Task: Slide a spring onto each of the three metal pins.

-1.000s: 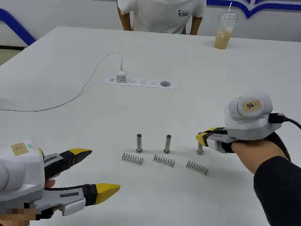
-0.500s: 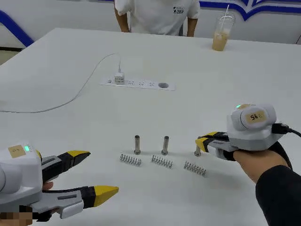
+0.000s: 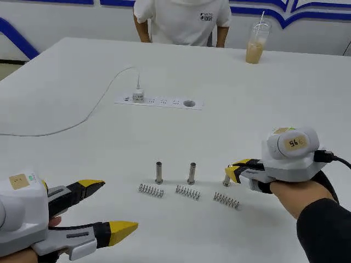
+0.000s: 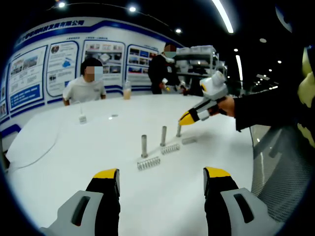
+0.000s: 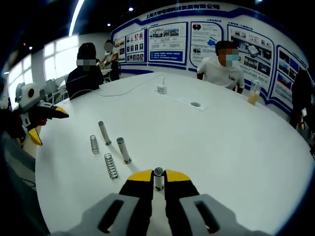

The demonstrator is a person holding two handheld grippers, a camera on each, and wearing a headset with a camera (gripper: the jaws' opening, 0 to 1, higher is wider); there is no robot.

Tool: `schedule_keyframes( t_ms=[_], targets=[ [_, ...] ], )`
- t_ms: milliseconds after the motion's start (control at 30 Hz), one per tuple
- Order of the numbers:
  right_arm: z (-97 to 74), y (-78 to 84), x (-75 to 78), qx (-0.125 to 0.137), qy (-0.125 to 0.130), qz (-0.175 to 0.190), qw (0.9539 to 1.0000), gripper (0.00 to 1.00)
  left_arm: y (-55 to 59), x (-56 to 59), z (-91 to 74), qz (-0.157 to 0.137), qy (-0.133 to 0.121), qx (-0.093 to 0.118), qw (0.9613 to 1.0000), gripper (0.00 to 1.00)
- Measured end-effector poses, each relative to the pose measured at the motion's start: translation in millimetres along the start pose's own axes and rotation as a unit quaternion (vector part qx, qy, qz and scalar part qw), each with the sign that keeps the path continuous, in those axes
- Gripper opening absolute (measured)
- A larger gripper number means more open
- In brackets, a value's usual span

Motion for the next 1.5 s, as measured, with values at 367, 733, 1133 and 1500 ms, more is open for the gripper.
schedule_keyframes(
  t_ms=[367,733,1133,1500],
  targets=[
    [-1.4,0.7,-0.6,0.003,0.000,-0.005,1.0000,0.11,-1.8,1.3,1.6,0.002,0.002,0.000,1.0000,0.71],
    [-7.3,1.1,-0.1,0.005,0.000,-0.008,1.0000,0.15,-1.7,0.2,2.1,0.003,0.002,0.001,1.0000,0.71],
    [-27.4,4.0,1.6,0.012,-0.015,-0.011,0.9998,0.17,-5.1,0.2,2.0,0.009,0.002,0.004,0.9999,0.71],
    [-33.6,32.1,-14.3,-0.021,-0.073,-0.049,0.9959,0.17,-6.1,3.5,3.6,0.013,0.006,0.003,0.9999,0.71]
  ],
)
Point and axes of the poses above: the centre of the closed fingertips' face, and the gripper's own axes: z roughly forward along the fingers, x roughly to its right, y roughly out of its underside, the point moved 3 cm from there along -z, roughly backward along the fingers, and after that the axes turned 2 degrees about -x, right-handed, at the moved point
